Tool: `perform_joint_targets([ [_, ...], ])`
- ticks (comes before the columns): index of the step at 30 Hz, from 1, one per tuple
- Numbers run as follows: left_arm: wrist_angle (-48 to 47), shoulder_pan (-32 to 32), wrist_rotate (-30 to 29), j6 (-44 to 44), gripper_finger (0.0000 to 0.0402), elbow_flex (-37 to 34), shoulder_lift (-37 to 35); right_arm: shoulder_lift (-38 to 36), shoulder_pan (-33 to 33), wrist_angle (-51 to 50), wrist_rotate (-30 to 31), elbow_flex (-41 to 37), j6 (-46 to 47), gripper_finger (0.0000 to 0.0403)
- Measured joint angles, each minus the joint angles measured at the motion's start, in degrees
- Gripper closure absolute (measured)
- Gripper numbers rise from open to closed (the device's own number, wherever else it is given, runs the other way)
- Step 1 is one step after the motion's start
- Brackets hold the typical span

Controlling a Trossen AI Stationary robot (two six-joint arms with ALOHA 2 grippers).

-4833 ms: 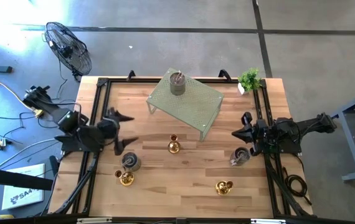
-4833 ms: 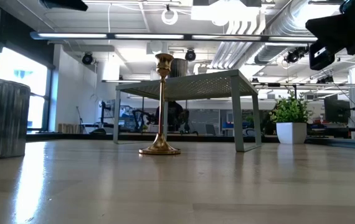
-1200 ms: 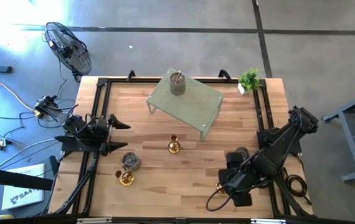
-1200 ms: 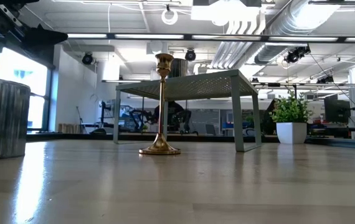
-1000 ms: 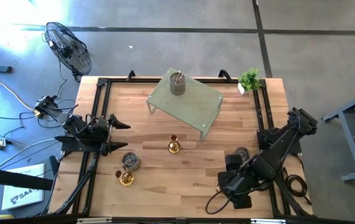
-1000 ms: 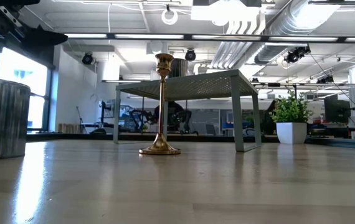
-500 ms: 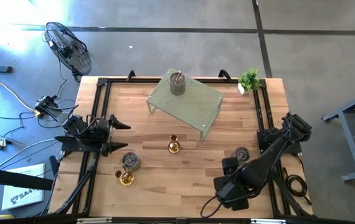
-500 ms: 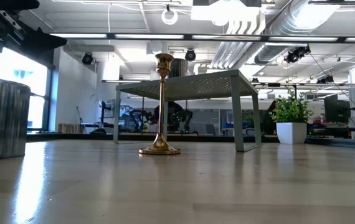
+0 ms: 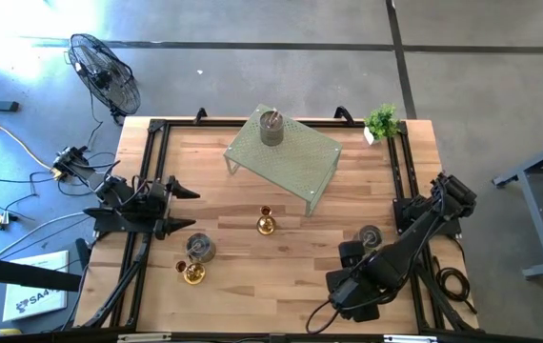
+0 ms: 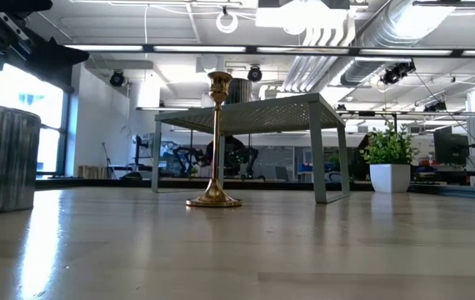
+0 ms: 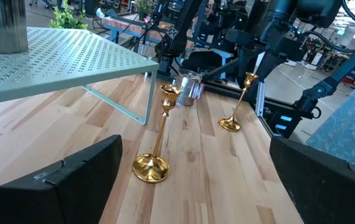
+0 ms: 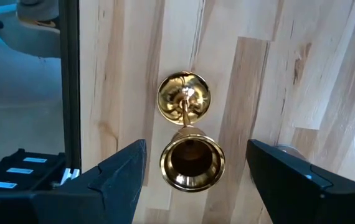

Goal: Pick & Place candle stick holders
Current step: Put the right gold candle holder on the shelf

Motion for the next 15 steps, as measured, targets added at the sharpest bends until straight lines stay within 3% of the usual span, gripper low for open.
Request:
perform_joint_targets([
  [7, 0.0, 0.0, 0.0, 0.0, 0.0002, 0.0, 0.0, 0.0, 0.0, -0.4, -0.3, -0.1, 0.1, 0.0135],
  [15, 0.0, 0.0, 0.1, -0.1, 0.0002, 0.0, 0.0, 0.0, -0.8, 1.9, -1.6, -6.8, 0.0, 0.0158],
])
